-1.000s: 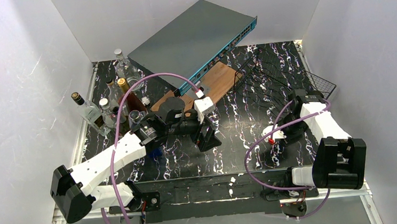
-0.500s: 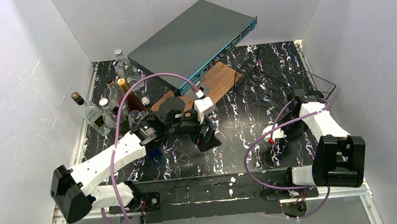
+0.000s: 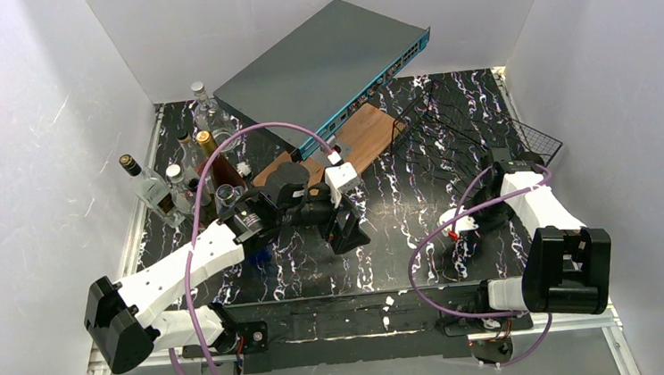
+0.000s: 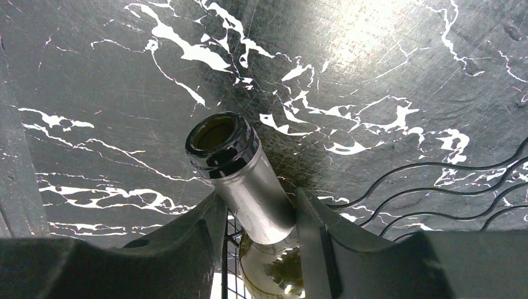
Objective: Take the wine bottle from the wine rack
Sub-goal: Pick up the wine bottle from the wine rack.
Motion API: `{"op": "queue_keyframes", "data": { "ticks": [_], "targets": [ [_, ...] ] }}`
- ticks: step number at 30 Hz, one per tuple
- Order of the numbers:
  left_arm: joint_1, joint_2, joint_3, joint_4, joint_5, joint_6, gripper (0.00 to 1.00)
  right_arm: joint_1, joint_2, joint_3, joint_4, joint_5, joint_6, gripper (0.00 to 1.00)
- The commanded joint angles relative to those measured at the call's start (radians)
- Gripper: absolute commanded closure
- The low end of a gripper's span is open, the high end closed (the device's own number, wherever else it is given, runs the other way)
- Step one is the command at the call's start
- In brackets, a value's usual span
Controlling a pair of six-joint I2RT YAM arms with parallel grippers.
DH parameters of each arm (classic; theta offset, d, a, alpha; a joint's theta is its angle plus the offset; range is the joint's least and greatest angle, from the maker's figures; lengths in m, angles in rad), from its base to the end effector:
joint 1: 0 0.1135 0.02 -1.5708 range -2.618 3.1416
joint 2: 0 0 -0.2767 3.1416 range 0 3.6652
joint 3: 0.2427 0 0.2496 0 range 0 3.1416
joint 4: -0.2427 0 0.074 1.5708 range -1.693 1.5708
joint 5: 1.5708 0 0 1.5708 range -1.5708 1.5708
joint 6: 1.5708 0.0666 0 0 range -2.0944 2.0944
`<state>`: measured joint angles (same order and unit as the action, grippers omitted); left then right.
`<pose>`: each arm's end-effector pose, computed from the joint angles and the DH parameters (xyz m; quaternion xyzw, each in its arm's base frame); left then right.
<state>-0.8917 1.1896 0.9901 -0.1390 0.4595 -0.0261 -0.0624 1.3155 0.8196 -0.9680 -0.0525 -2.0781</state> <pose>0.1608 -0.2462 0.3367 0.4528 0.6662 -0.4159 0.4222 0.2066 -0.0094 0.1790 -0.8449 0.5316 -0.0343 0.0486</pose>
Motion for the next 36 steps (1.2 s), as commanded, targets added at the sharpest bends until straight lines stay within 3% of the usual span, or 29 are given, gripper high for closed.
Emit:
{"op": "queue_keyframes", "data": {
  "ticks": [1,5,13,36],
  "targets": [
    [0.001,-0.001,-0.004,-0.007,0.001,0.012,0.02,0.003,-0.011,-0.003,-0.008,-0.009,-0.369,0.65],
    [0.001,0.000,-0.004,-0.008,-0.002,0.014,0.02,0.008,-0.007,0.011,-0.039,-0.033,-0.387,0.75],
    [0.001,0.003,-0.005,-0.008,-0.002,0.016,0.02,0.040,-0.028,0.041,-0.091,-0.123,-0.402,0.86],
    [0.001,0.017,-0.004,-0.013,-0.004,0.020,0.02,0.226,-0.052,0.077,-0.142,-0.260,-0.323,0.92]
  ]
}}
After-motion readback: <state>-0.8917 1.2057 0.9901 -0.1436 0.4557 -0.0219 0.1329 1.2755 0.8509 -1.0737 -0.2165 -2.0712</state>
